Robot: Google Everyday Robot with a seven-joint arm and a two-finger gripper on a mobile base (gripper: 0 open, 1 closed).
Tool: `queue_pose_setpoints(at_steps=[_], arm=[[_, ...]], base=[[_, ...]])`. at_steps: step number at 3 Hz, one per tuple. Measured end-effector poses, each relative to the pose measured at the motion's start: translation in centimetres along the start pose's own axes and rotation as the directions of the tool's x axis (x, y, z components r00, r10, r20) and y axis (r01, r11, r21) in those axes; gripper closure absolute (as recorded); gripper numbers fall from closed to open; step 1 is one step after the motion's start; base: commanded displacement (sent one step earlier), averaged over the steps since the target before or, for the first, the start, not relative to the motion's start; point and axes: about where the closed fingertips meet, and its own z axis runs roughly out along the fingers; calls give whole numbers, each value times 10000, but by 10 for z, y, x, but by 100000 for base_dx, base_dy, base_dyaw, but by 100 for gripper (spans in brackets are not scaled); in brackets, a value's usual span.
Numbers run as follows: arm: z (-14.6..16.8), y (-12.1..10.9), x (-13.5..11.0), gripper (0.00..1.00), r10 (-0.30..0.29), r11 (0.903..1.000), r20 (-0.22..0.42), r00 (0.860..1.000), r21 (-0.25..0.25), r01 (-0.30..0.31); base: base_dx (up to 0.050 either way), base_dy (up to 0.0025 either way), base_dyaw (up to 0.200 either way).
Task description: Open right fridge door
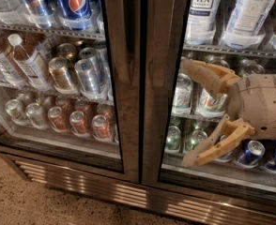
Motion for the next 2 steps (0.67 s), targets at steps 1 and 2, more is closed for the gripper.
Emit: queue_pose_setpoints(at_steps=[1, 2], arm=[[-14, 9, -35, 0, -644, 9975, -17, 9979, 300, 644], [-14, 9, -35, 0, -644, 9975, -17, 9979, 299, 645]], base=[[0, 0, 0], [1, 0, 19198]])
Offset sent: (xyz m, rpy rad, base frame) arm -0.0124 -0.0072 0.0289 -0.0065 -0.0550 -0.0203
